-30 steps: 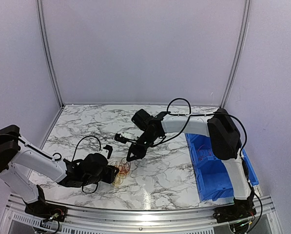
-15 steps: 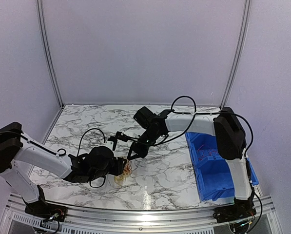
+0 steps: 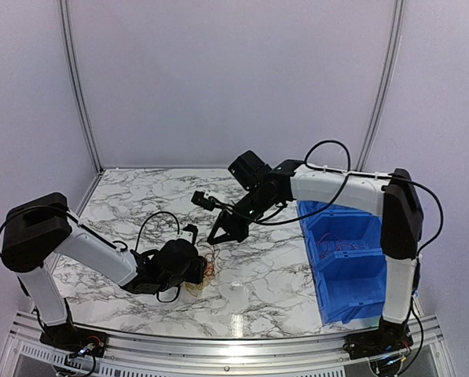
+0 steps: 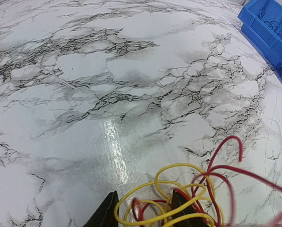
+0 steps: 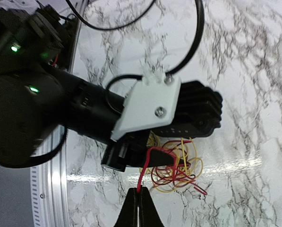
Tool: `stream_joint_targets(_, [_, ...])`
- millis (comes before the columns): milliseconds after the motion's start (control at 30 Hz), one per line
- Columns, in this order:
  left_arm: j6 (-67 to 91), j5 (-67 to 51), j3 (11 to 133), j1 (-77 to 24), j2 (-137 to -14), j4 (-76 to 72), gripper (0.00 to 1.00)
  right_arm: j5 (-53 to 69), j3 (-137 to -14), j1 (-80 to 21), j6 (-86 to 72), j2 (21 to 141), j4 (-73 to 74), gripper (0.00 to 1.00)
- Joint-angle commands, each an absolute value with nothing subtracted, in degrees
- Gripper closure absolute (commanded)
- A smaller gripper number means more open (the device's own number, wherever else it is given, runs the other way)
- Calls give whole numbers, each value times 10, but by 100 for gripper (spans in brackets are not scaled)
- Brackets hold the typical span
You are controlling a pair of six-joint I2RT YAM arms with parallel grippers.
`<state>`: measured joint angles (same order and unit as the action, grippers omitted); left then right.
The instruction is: Untangle the cables
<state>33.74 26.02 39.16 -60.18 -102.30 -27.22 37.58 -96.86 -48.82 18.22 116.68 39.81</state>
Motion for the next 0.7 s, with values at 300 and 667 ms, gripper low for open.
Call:
stream_joint_targets(300, [350,252,383,-599,-1045,-283,67,502,-1121,-423,261,975,472,100])
stream_joint_targets(667, [360,261,330,-599,-1020,-282,69,475,-1195,-384,279,882,475,100])
